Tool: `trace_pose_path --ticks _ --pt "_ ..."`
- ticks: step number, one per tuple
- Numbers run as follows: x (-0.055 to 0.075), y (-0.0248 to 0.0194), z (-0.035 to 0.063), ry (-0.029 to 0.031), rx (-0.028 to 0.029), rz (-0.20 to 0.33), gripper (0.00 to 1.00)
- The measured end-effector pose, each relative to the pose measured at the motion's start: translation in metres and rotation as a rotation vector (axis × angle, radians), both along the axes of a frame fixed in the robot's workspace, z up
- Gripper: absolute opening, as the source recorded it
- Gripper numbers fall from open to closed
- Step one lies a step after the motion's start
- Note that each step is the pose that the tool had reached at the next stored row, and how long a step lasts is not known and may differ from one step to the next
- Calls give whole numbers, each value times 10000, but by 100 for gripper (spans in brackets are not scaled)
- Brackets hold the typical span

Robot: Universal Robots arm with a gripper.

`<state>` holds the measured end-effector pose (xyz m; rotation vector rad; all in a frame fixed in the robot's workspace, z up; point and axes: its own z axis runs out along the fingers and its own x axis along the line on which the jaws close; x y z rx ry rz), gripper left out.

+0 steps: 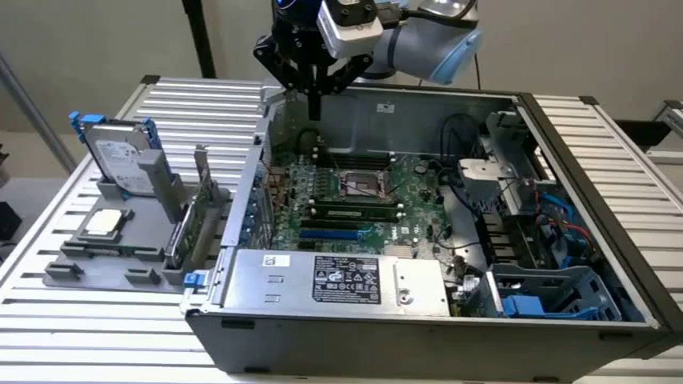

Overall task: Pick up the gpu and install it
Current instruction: 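Reach for the gpu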

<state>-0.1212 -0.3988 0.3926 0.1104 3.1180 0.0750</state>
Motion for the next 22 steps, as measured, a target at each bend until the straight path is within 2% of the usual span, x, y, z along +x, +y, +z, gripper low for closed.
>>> trace_pose_path --ticks 6,9,15,22 --pt "-1 0 0 0 0 0 0" --pt "-34 -19 1 1 -1 -1 0" --pt "-285 -86 1 0 -7 0 0" --pt "-605 -144 0 -5 -18 -1 0"
